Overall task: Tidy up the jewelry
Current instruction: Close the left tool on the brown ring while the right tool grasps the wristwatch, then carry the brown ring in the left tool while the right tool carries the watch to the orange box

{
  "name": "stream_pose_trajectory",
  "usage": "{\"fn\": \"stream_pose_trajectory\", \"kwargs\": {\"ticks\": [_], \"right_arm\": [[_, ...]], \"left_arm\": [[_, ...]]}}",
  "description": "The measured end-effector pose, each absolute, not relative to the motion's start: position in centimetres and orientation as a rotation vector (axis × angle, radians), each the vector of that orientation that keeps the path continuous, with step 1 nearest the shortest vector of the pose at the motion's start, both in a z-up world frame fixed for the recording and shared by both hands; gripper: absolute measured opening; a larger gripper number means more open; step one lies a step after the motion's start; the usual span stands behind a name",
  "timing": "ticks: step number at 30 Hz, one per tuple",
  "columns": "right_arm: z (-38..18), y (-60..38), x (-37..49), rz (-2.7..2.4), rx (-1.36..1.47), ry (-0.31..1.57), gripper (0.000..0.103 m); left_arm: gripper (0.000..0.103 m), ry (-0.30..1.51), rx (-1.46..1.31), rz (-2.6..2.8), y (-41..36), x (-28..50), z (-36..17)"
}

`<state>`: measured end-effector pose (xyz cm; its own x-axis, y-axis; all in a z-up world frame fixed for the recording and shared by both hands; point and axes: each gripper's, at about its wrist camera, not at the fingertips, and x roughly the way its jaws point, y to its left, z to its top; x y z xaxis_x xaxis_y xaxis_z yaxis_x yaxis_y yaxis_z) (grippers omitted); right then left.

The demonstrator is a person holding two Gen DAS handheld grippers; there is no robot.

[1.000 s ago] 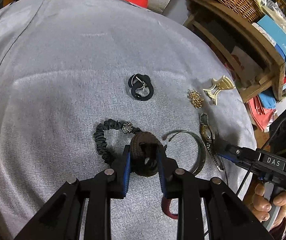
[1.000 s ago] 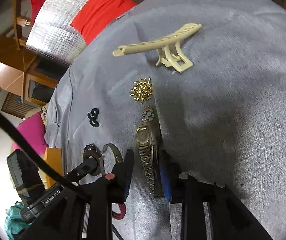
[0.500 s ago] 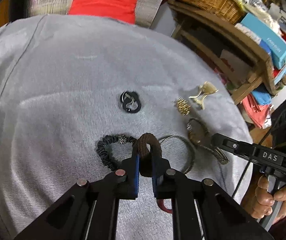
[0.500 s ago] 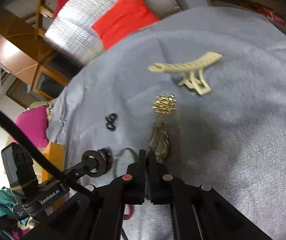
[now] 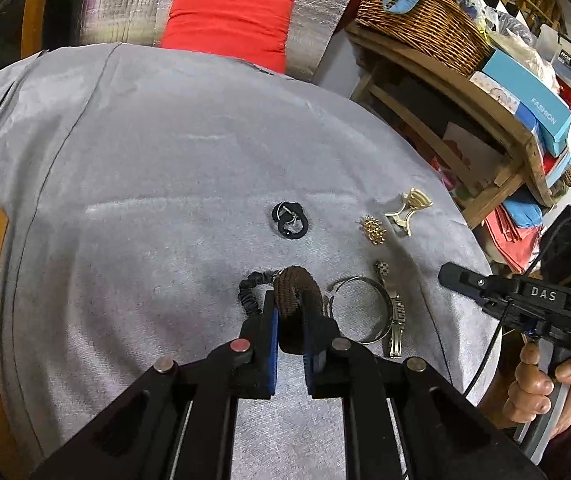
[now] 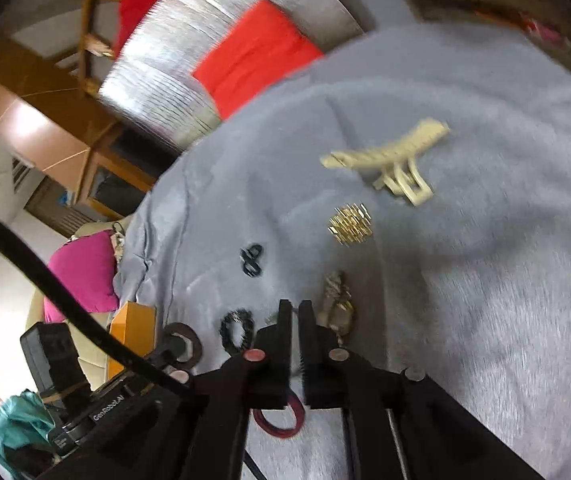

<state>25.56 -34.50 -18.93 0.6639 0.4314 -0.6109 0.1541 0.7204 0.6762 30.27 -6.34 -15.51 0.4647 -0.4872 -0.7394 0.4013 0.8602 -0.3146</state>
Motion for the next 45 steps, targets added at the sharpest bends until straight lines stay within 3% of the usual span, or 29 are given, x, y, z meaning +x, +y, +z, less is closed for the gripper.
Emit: {"fn": "stream_pose_trajectory", "kwargs": {"ticks": [3, 7, 9, 25, 34, 35, 36, 37, 45], "right_arm": [[-20.0, -34.6, 25.7, 0.153, 0.772, 0.902, 0.045], [-20.6, -32.7, 25.5, 0.191, 0.628, 0.969, 0.043], [-21.2, -31.4, 25.5, 0.195, 0.542, 1.015, 0.029], [-21.2, -26.0, 26.0, -0.006, 0.085, 0.989, 0.029], [-21.9, -29.1, 28.0, -0.048, 0.244, 0.976, 0.031], [-22.0, -29.1, 28.3, -0.043, 0.232, 0.97, 0.031], [-22.0, -29.0, 28.7, -0.045, 0.219, 0.965, 0.02], [-22.0, -29.0, 28.7, -0.052, 0.201, 0.963, 0.017], [-20.4, -30.8, 26.5, 0.021, 0.35, 0.916, 0.016]], "left_arm": [[0.01, 0.934, -0.096, -0.546, -6.3, 30.1, -15.3], [0.01, 0.936, -0.085, -0.539, -6.2, 30.1, -15.3], [0.01, 0.949, -0.091, -0.533, -6.0, 30.2, -15.5], [0.01, 0.975, -0.111, -0.518, -5.7, 30.3, -15.9], [0.01, 0.986, -0.123, -0.517, -5.5, 30.4, -16.0], [0.01, 0.987, -0.125, -0.516, -5.4, 30.5, -16.0], [0.01, 0.987, -0.129, -0.513, -5.3, 30.4, -16.0], [0.01, 0.986, -0.131, -0.512, -5.2, 30.4, -15.9], [0.01, 0.952, -0.156, -0.497, -4.0, 29.9, -14.8]]}}
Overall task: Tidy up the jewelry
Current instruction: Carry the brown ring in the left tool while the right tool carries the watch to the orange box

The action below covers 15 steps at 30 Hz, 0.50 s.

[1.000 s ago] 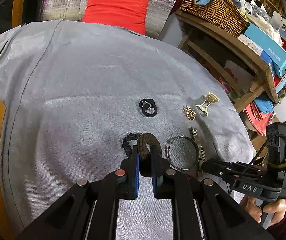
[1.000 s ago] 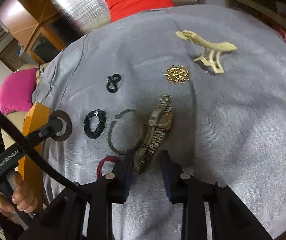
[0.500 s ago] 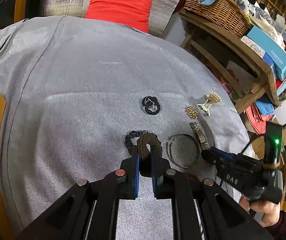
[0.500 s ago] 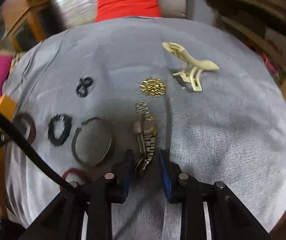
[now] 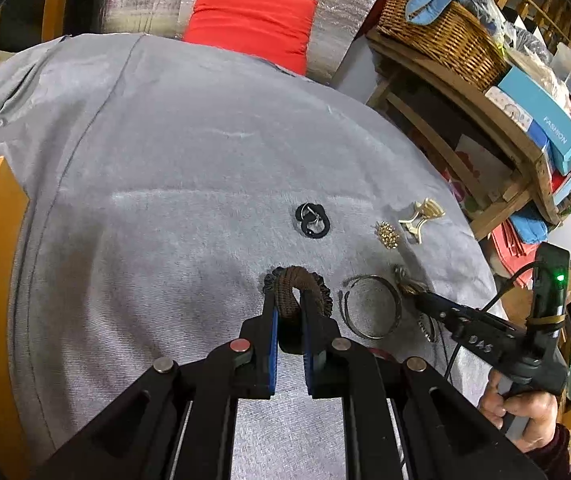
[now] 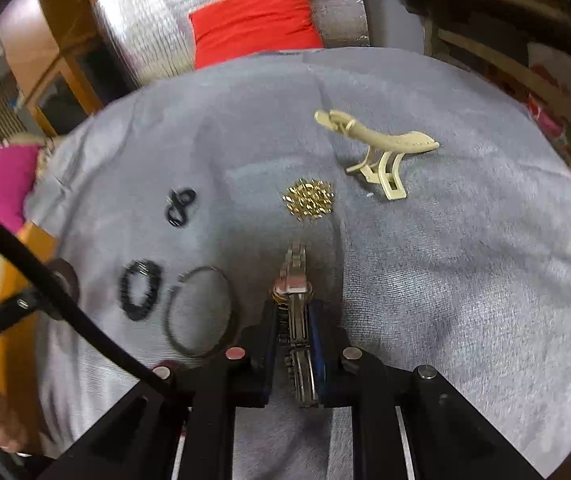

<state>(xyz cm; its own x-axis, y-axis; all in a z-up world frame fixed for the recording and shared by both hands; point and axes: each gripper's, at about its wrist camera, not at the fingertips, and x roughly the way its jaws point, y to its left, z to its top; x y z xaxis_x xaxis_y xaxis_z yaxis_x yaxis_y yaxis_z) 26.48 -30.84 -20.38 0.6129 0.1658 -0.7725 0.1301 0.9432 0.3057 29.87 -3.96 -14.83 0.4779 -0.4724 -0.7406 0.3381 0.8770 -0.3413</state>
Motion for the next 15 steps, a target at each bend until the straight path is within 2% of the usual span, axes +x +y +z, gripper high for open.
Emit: {"fn": "stream_pose_trajectory", "kwargs": {"ticks": [7, 15], "right_arm": [[-18.7, -32.1, 24.9, 0.109, 0.547, 0.874, 0.016], [-14.9, -29.0, 23.8, 0.244, 0.615, 0.771, 0.016]], "left_arm": [[0.01, 0.91, -0.173, -0.484, -2.7, 28.4, -13.6], [0.01, 0.837, -0.219, -0.477, 0.5, 23.9, -10.5]]}}
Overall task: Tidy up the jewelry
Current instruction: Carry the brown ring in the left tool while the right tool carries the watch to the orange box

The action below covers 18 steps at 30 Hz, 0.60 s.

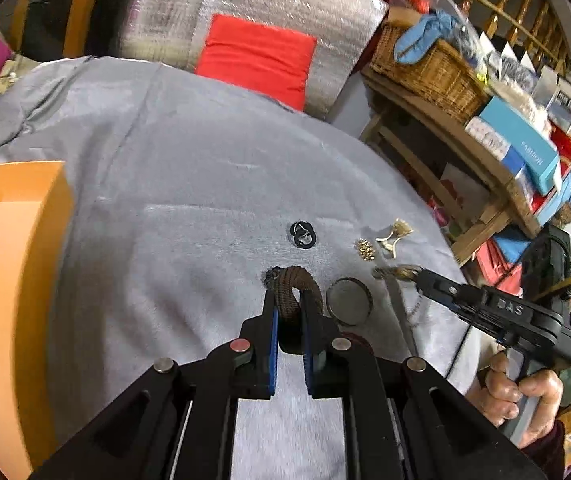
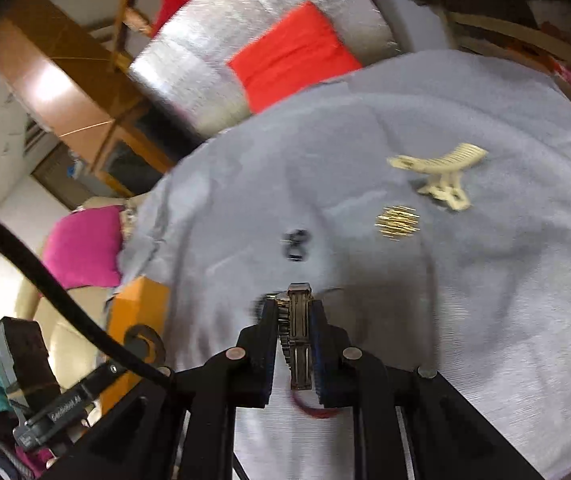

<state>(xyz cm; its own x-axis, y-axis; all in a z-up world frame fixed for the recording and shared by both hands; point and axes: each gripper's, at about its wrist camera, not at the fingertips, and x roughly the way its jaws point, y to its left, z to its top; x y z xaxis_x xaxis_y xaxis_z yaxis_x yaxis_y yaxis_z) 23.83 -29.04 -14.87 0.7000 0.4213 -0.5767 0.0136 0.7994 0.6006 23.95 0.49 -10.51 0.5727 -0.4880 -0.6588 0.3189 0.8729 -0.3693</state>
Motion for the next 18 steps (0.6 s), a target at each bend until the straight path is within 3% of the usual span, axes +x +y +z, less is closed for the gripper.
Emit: {"fn": "stream_pose_trajectory", "kwargs": {"ticks": [10, 18], "right_arm": [[-11.1, -14.5, 24.5, 0.562, 0.507, 0.724, 0.016], [-9.2, 0.7, 24.0, 0.837, 0.377, 0.767, 0.016]], "left_arm": [[0.011, 0.735, -0.174, -0.215, 13.2, 16.9, -4.3], [0.01, 0.883, -0.213, -0.037, 23.9, 14.7, -8.0]]}}
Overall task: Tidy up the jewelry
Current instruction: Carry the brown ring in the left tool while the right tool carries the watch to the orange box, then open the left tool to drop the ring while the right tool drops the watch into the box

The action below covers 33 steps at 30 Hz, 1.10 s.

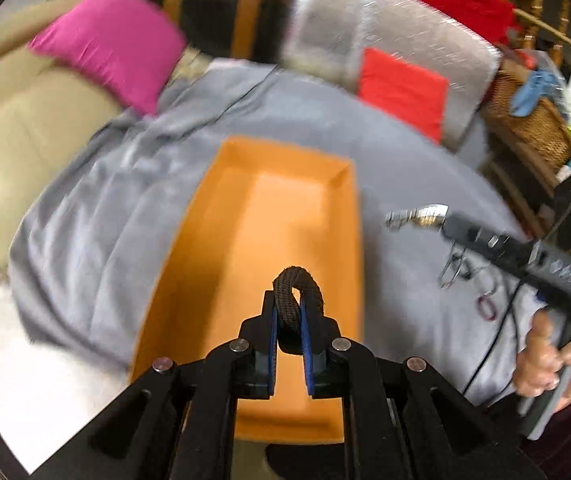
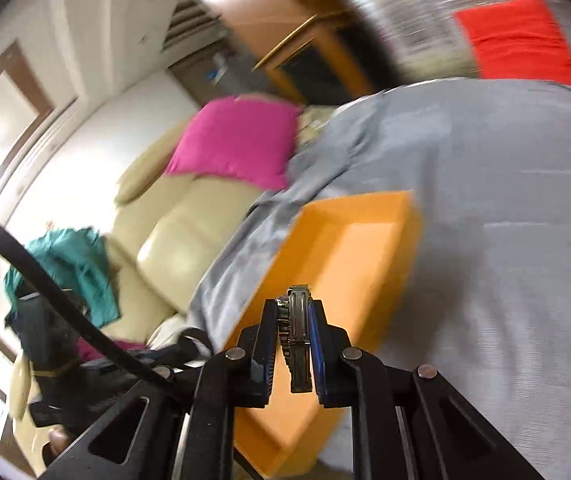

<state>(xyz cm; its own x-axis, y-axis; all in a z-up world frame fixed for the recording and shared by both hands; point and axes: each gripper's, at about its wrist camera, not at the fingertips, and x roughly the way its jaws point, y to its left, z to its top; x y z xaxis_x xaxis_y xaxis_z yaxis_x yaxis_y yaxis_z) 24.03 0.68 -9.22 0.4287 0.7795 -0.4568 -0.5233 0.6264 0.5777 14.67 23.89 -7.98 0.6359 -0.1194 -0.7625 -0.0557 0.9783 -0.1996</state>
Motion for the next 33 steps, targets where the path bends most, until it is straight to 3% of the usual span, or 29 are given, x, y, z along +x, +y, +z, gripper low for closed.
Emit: {"fn": "stream_pose_trajectory", "kwargs": {"ticks": [6, 14, 33], "right_arm": [[-12.4, 8.7, 24.1, 0.902, 0.288, 0.884, 0.016], [-18.3, 11.4, 25.0, 0.897, 0.21, 1.044, 0.016], [-19.0, 10.9, 24.6, 0.885, 0.086, 1.121, 0.02]], "left_arm": [[0.01, 1.006, -0.288, 0.002, 27.0, 15.0, -13.0], [0.01, 1.118, -0.298, 0.092, 28.3, 16.6, -17.7], [0.011, 1.177, -0.279, 0.201, 29.4, 19.0, -20.3]]}}
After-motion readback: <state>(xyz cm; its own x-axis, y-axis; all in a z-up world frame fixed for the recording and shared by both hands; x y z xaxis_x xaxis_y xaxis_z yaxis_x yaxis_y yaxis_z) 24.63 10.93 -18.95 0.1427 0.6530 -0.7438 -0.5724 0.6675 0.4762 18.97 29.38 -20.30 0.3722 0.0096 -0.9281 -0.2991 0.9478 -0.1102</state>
